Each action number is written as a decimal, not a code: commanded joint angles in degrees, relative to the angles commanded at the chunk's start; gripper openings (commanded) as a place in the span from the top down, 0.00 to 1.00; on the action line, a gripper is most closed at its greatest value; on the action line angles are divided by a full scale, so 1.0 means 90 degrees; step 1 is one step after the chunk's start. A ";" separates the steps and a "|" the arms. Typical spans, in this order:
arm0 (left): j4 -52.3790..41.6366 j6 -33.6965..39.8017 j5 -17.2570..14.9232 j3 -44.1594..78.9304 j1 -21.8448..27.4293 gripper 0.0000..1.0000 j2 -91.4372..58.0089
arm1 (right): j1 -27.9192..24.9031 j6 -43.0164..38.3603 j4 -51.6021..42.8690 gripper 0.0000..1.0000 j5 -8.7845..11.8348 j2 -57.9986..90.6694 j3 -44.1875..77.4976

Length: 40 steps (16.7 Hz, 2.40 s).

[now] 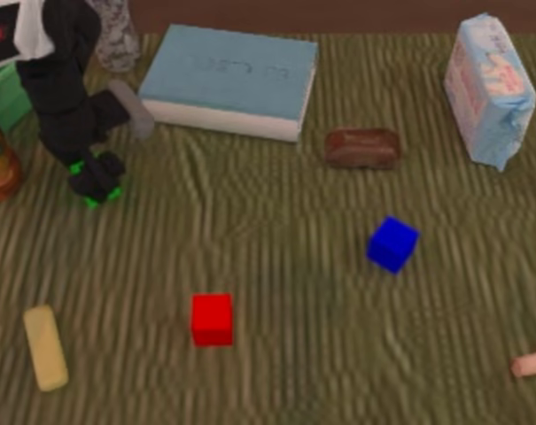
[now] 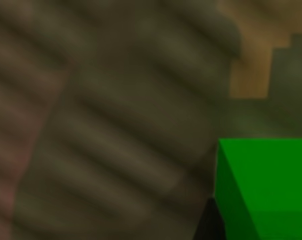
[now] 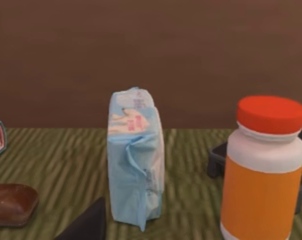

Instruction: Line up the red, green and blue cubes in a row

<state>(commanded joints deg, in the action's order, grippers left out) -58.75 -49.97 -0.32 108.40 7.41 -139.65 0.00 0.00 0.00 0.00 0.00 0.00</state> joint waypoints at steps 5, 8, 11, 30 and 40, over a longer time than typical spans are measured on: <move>0.0000 0.0000 0.0000 0.0000 0.0000 1.00 0.0000 | 0.0000 0.0000 0.0000 0.00 0.0000 0.0000 0.0000; -0.0160 0.0081 -0.0106 0.0023 0.0026 1.00 0.0234 | 0.0000 0.0000 0.0000 0.00 0.0000 0.0000 0.0000; -0.0600 0.0068 -0.0111 0.0392 0.0003 1.00 0.0307 | 0.0000 0.0000 0.0000 0.00 0.0000 0.0000 0.0000; -0.1210 0.0393 -0.0086 -0.0540 0.2526 1.00 0.1786 | 0.0000 0.0000 0.0000 0.00 0.0000 0.0000 0.0000; -0.0800 0.0680 -0.0052 -0.1920 0.4360 1.00 0.2844 | 0.0000 0.0000 0.0000 0.00 0.0000 0.0000 0.0000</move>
<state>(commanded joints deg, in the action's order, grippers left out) -65.95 -43.85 -0.79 91.12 46.64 -114.05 0.00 0.00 0.00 0.00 0.00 0.00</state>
